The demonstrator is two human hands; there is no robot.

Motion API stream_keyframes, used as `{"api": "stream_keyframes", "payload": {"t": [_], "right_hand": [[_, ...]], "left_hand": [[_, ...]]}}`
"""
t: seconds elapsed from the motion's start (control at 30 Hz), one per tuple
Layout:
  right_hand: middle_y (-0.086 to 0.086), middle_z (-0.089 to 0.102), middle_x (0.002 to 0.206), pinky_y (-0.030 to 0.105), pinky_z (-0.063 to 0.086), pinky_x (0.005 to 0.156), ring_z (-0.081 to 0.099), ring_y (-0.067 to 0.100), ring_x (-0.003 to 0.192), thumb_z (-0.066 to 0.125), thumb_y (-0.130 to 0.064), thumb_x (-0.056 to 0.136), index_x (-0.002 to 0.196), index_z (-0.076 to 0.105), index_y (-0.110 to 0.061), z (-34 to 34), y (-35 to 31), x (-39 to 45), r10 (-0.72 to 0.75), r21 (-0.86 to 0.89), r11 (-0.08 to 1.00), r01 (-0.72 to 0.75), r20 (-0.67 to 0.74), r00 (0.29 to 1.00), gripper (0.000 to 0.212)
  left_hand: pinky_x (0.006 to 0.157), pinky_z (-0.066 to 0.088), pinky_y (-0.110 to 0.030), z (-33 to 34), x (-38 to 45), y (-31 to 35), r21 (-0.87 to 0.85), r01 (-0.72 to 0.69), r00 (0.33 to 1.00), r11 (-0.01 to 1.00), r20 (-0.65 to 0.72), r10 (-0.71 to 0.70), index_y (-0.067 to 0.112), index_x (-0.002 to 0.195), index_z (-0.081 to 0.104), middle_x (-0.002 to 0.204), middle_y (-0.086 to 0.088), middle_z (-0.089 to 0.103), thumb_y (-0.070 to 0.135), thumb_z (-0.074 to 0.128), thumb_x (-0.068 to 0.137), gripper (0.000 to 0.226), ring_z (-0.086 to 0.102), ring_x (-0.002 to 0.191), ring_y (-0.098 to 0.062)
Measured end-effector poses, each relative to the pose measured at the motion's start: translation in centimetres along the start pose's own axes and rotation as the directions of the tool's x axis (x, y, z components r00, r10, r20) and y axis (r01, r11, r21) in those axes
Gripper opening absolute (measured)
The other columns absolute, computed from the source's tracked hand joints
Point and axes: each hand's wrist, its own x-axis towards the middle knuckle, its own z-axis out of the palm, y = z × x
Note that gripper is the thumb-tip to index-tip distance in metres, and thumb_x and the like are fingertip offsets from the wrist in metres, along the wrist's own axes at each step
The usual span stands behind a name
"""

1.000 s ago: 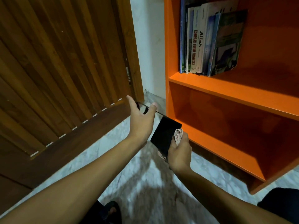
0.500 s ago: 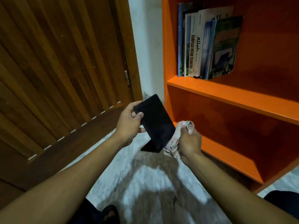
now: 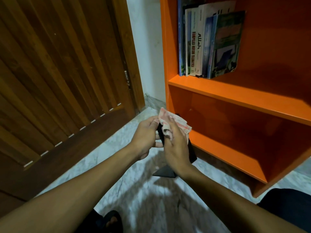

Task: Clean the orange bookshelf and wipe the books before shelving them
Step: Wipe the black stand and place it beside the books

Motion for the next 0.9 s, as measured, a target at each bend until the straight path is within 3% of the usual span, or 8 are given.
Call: {"api": "stream_keyframes", "payload": {"t": [0.07, 0.13, 0.27, 0.4, 0.53, 0.7, 0.8, 0.9], "right_hand": [[-0.016, 0.037, 0.155, 0.045, 0.026, 0.12, 0.028, 0.005, 0.146, 0.043, 0.005, 0.088, 0.14, 0.028, -0.064, 0.0, 0.4, -0.5, -0.058, -0.038, 0.997, 0.063, 0.11, 0.992, 0.088], [-0.013, 0.037, 0.156, 0.043, 0.022, 0.121, 0.024, 0.003, 0.147, 0.043, 0.005, 0.081, 0.145, 0.037, -0.046, -0.2, 1.0, -0.8, -0.153, -0.077, 0.982, 0.17, 0.194, 0.969, 0.082], [-0.013, 0.043, 0.15, 0.026, 0.019, 0.118, 0.028, 0.0, 0.145, 0.043, 0.005, 0.069, 0.137, 0.056, -0.022, -0.7, 1.3, -0.9, -0.251, -0.082, 0.953, 0.293, 0.331, 0.91, 0.074], [-0.015, 0.052, 0.14, 0.019, 0.023, 0.112, 0.035, -0.004, 0.139, 0.042, 0.008, 0.066, 0.13, 0.06, -0.022, -1.1, 1.3, -1.8, -0.275, -0.04, 0.945, 0.324, 0.438, 0.856, 0.073], [-0.032, 0.052, 0.125, 0.013, 0.032, 0.1, 0.044, -0.014, 0.121, 0.049, 0.018, 0.073, 0.124, 0.06, -0.027, -1.6, 1.3, -2.3, -0.33, -0.024, 0.926, 0.378, 0.44, 0.835, 0.069], [-0.029, 0.056, 0.122, 0.011, 0.035, 0.099, 0.047, -0.013, 0.118, 0.047, 0.015, 0.073, 0.123, 0.059, -0.03, -2.9, 2.3, -2.3, -0.278, -0.079, 0.931, 0.356, 0.476, 0.834, 0.069], [-0.012, 0.067, 0.112, 0.022, 0.046, 0.09, 0.059, 0.001, 0.106, 0.043, 0.009, 0.071, 0.116, 0.063, -0.025, -3.7, 2.7, -2.1, -0.199, -0.104, 0.949, 0.297, 0.531, 0.823, 0.06], [-0.009, 0.066, 0.091, 0.04, 0.049, 0.075, 0.061, 0.012, 0.086, 0.042, 0.005, 0.081, 0.106, 0.06, -0.028, -4.2, 3.8, -2.2, -0.054, -0.131, 0.983, 0.131, 0.475, 0.878, 0.046]], "left_hand": [[0.052, 0.056, -0.029, -0.6, 0.2, 0.1, -0.042, 0.022, 0.998, 0.999, -0.06, -0.024, 0.009, 0.117, 0.066, 0.096, -0.012, 0.073, 0.022, 0.033, 0.11, 0.037, 0.073, 0.066, -0.014], [0.052, 0.057, -0.03, -1.5, 0.6, 0.3, -0.078, 0.019, 0.992, 0.997, -0.125, -0.028, 0.009, 0.116, 0.067, 0.095, -0.011, 0.074, 0.02, 0.035, 0.109, 0.035, 0.072, 0.07, -0.017], [0.082, 0.059, -0.039, -3.3, 1.2, 0.4, -0.056, -0.05, 0.967, 0.997, -0.253, 0.034, 0.019, 0.105, 0.072, 0.116, -0.013, 0.069, 0.015, 0.035, 0.109, 0.037, 0.067, 0.105, -0.027], [0.056, 0.05, -0.026, -4.7, 1.2, 1.4, -0.005, -0.099, 0.933, 0.995, -0.348, 0.091, 0.019, 0.109, 0.069, 0.101, 0.004, 0.065, 0.02, 0.034, 0.109, 0.034, 0.062, 0.094, -0.021], [0.051, 0.05, -0.028, -6.6, 1.8, 1.8, 0.029, -0.122, 0.912, 0.992, -0.392, 0.123, 0.026, 0.105, 0.067, 0.103, -0.003, 0.065, 0.022, 0.036, 0.109, 0.032, 0.059, 0.084, -0.022], [0.041, 0.046, -0.021, -8.0, 2.0, 1.8, 0.015, -0.153, 0.88, 0.988, -0.453, 0.143, 0.021, 0.112, 0.067, 0.101, -0.01, 0.066, 0.02, 0.037, 0.109, 0.03, 0.057, 0.071, -0.019], [0.042, 0.047, -0.022, -8.4, 2.0, 1.9, -0.02, -0.187, 0.854, 0.982, -0.498, 0.153, 0.024, 0.106, 0.067, 0.111, -0.017, 0.067, 0.019, 0.038, 0.108, 0.03, 0.059, 0.078, -0.025], [0.041, 0.046, -0.02, -8.7, 1.9, 2.3, -0.107, -0.195, 0.831, 0.975, -0.546, 0.106, 0.023, 0.106, 0.067, 0.115, -0.015, 0.065, 0.018, 0.038, 0.108, 0.029, 0.058, 0.08, -0.023]]}}
